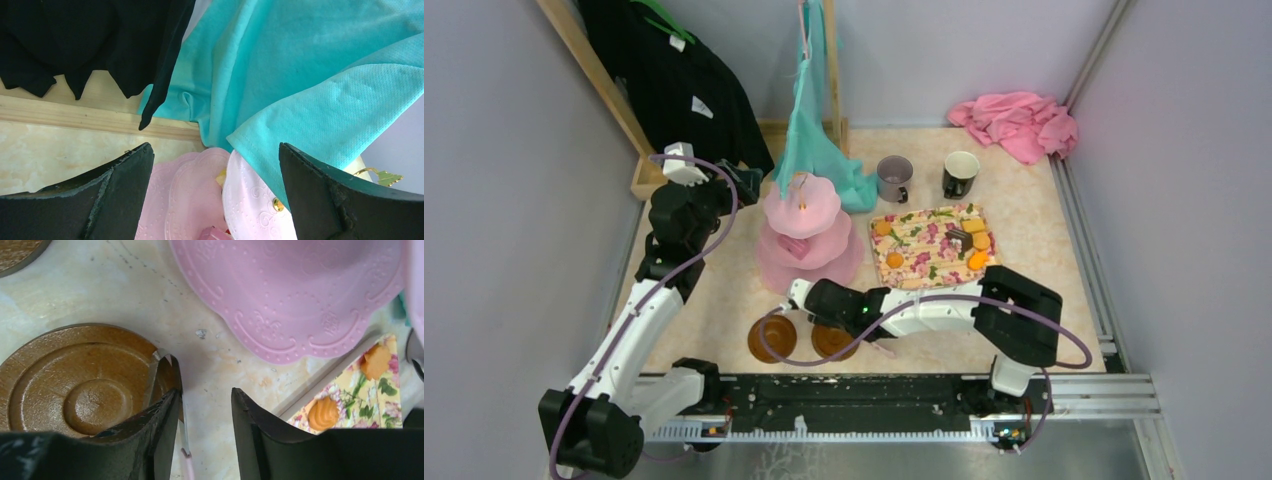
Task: Serve the afternoon tea
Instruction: Adjust the clamp at the center of the board.
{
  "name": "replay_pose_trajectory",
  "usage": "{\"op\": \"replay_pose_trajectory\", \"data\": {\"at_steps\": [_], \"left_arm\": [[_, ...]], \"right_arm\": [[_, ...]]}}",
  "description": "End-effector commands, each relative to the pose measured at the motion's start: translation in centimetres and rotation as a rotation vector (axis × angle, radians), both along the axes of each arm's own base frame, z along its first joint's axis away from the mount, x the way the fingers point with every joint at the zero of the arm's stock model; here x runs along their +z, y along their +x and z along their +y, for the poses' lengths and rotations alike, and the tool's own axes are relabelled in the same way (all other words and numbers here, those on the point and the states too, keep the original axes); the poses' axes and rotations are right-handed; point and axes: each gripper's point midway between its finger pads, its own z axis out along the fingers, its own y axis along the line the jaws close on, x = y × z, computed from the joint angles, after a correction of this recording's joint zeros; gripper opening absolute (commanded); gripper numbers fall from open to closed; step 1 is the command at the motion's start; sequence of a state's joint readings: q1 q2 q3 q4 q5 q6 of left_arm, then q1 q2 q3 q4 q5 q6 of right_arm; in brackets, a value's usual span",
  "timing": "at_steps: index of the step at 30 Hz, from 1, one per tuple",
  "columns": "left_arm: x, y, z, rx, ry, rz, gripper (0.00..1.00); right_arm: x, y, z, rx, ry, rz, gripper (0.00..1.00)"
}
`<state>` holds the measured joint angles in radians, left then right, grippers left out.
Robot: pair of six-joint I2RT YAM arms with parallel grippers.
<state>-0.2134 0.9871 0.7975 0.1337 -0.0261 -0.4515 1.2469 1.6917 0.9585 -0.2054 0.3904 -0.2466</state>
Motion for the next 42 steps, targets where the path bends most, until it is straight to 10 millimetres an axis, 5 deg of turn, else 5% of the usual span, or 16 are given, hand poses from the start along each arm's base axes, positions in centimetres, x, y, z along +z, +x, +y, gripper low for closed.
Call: {"op": "replay_pose_trajectory", "data": {"at_steps": [1, 14, 20, 23, 26, 28, 34, 42], "left_arm": [[0.6, 0.0, 0.1, 0.001, -0.005, -0.024, 0.99], [1.0, 0.0, 0.2, 0.0, -0.007, -0.029, 0.99], [1.3, 0.3, 0.3, 0.009, 0.002, -0.023, 0.99], [1.3, 0.4, 0.4, 0.015, 0.001, -0.015, 0.99], [1.2, 0.3, 0.6, 0.029, -0.002, -0.008, 0.99], [1.2, 0.2, 0.7, 0.035, -0.006, -0.006, 0.99], [1.2, 0.0, 0.7, 0.04, -0.025, -0.002, 0.99], [0.8, -0.1, 0.8, 0.048, -0.041, 0.003, 0.99]], "right_arm": [[5.9, 1.5, 1.6, -0.124, 0.186, -0.064, 0.44], [11.4, 0.3, 0.7, -0.368, 0.351, -0.137, 0.46], [16.2, 1.5, -2.1, -0.782, 0.692, -0.175, 0.22], [16.8, 1.1, -2.7, -0.909, 0.853, -0.101, 0.09], [16.8, 0.5, -3.3, -1.015, 1.021, 0.006, 0.11], [16.3, 0.2, -3.5, -1.059, 1.11, 0.07, 0.36], [13.3, -0.1, -4.0, -1.281, 1.288, 0.273, 0.36], [10.2, -0.5, -3.9, -1.67, 1.315, 0.42, 0.33]]}}
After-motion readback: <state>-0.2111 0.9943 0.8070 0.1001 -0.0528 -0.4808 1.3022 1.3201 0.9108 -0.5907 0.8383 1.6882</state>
